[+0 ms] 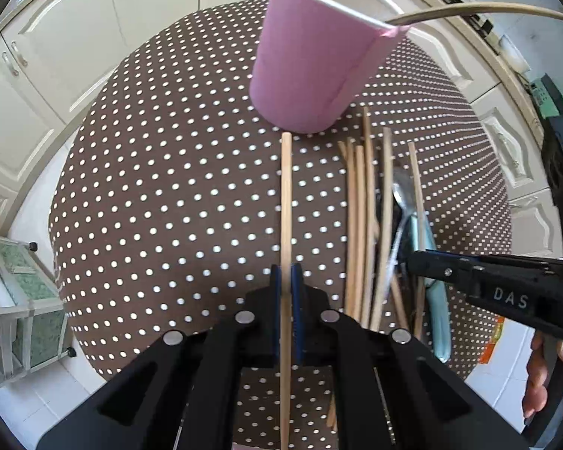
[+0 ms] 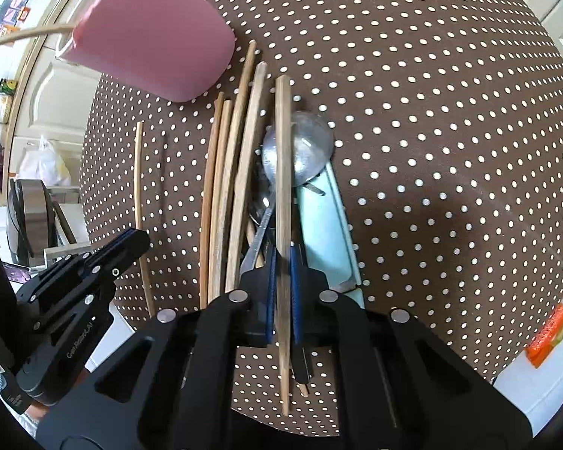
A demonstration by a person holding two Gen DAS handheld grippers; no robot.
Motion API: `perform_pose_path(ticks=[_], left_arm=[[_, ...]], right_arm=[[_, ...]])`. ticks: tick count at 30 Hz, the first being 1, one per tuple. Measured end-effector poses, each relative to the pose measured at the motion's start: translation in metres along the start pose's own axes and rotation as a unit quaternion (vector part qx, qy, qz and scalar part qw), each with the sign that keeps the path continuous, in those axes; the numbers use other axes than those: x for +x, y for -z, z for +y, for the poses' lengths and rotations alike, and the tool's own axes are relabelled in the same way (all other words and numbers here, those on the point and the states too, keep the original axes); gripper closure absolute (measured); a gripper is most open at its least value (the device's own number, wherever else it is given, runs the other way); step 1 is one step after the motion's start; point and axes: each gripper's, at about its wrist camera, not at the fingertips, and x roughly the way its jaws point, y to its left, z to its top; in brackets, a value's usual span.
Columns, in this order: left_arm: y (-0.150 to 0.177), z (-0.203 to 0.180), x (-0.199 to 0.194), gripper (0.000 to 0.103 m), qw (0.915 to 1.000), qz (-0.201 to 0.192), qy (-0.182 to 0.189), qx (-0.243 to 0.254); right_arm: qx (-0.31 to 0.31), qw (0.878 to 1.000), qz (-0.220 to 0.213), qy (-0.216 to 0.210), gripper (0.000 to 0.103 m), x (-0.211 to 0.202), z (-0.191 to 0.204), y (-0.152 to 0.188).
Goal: Organize utensils
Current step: 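Lift the left tool's chopstick over the pink cup while the right tool carries its chopstick there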
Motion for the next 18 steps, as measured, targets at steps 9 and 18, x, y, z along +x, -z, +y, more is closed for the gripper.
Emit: perform_pose_path(ticks=[9, 18], left_arm=[[0.006, -0.014, -0.031, 0.098, 0.9969, -0.041, 0.055, 0.04], [0.017, -0.04, -0.079, 0.098, 0.9819, -0.124, 0.103, 0.099]], right_arm=[[0.012, 0.998, -0.046, -0.034, 0.096, -0.049, -0.03, 0.006], [-0.007, 0.988, -0.138, -0.065, 0.096, -0.13, -0.044, 0.02]])
